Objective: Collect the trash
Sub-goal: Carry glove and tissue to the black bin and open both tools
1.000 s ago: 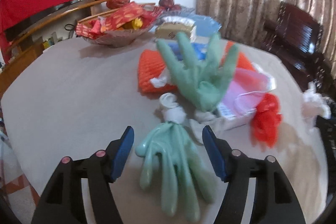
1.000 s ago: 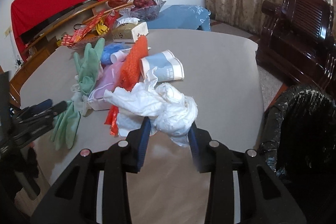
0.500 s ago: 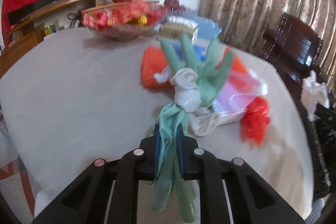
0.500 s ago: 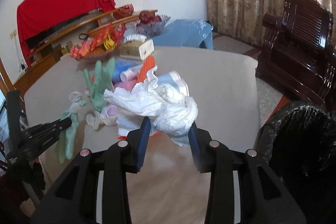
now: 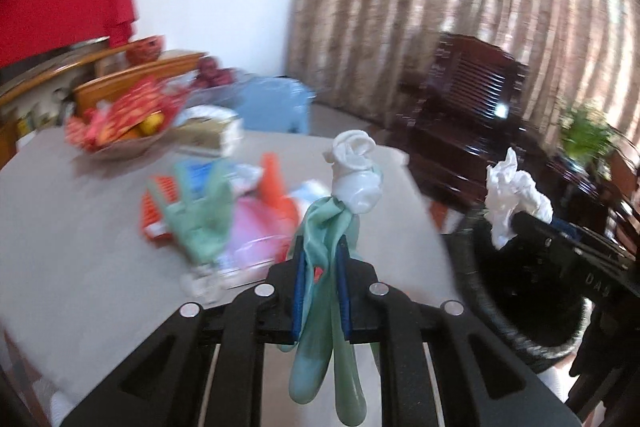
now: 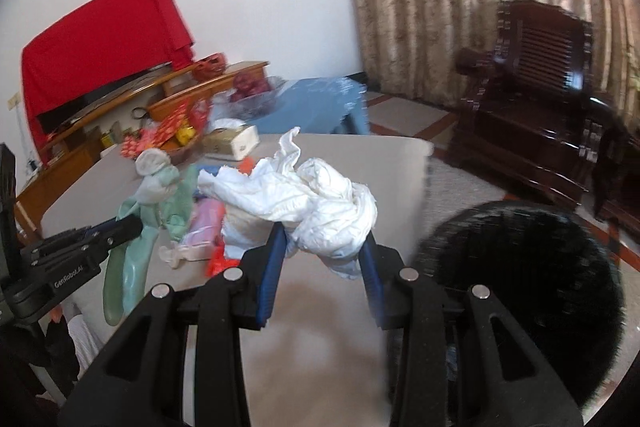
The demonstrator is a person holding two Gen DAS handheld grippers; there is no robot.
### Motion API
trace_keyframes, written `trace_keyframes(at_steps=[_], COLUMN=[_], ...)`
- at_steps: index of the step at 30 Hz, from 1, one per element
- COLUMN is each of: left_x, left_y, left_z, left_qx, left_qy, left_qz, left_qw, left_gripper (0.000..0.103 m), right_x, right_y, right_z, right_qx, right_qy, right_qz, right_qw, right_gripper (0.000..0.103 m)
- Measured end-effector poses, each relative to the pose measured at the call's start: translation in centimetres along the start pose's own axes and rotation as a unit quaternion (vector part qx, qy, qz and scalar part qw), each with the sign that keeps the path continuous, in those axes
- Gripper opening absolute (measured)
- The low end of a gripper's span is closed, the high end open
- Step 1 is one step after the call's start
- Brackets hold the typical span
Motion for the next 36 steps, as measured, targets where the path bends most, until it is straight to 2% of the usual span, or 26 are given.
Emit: trace_keyframes(at_steps=[10,18,20,21,24,25,26,27,28,30,33,36], left_x=[-3.4,-6.8,-8.1,-8.5,-9.2,-9.4,-9.3,-9.1,-9.0,-8.8,-8.0,-6.2], left_y=[0.6,0.6,0.4,0.3,0.0,-0.1,-0.1,0.0,0.0,0.3,0.9,1.5], left_z=[-11.2,-19.4,-21.3,-22.1,-23.6,-23.8,-23.7,-23.5,-23.3,-22.8,-21.2,-17.4], left_qx=[-0.063,-0.1,-0.108,-0.112,-0.121,-0.123,-0.122,-0.121,-0.121,-0.121,-0.113,-0.113], left_qy=[-0.091,-0.154,-0.172,-0.178,-0.194,-0.201,-0.204,-0.204,-0.201,-0.193,-0.17,-0.124], left_qz=[0.008,0.034,0.047,0.051,0.063,0.065,0.064,0.056,0.052,0.046,0.032,0.0], left_qw=[0.9938,0.9824,0.978,0.9764,0.9714,0.9697,0.9692,0.9699,0.9706,0.9727,0.9785,0.9859], left_gripper=[0.014,0.014,0.014,0.017,0.031,0.042,0.048,0.057,0.061,0.063,0.072,0.078], right_x=[4.3,3.9,3.5,3.4,3.2,3.1,3.2,3.4,3.6,3.9,3.9,3.5], right_y=[-2.9,-6.2,-6.9,-7.3,-8.6,-8.7,-9.0,-9.1,-9.3,-9.6,-8.8,-7.5], right_z=[-9.8,-16.4,-17.7,-18.3,-19.6,-19.9,-20.1,-20.2,-20.4,-20.3,-19.1,-17.2], right_qx=[-0.051,-0.089,-0.096,-0.099,-0.11,-0.113,-0.116,-0.118,-0.119,-0.124,-0.13,-0.125], right_qy=[-0.103,-0.167,-0.183,-0.192,-0.21,-0.212,-0.215,-0.22,-0.223,-0.224,-0.206,-0.182], right_qz=[-0.012,0.016,0.024,0.03,0.041,0.042,0.041,0.039,0.036,0.029,0.013,-0.003], right_qw=[0.993,0.982,0.978,0.976,0.971,0.97,0.969,0.968,0.967,0.966,0.97,0.975], right_gripper=[0.036,0.037,0.042,0.043,0.058,0.065,0.072,0.075,0.08,0.089,0.092,0.096])
Point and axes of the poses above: each gripper's, at about its wrist camera, not at the fingertips, and x roughly against the way its jaws point, z to its left, y to its top, the point moved 3 cm from there along -x, roughly the way its jaws point, and after that the axes turned 5 degrees about z, right-handed, at the moved point
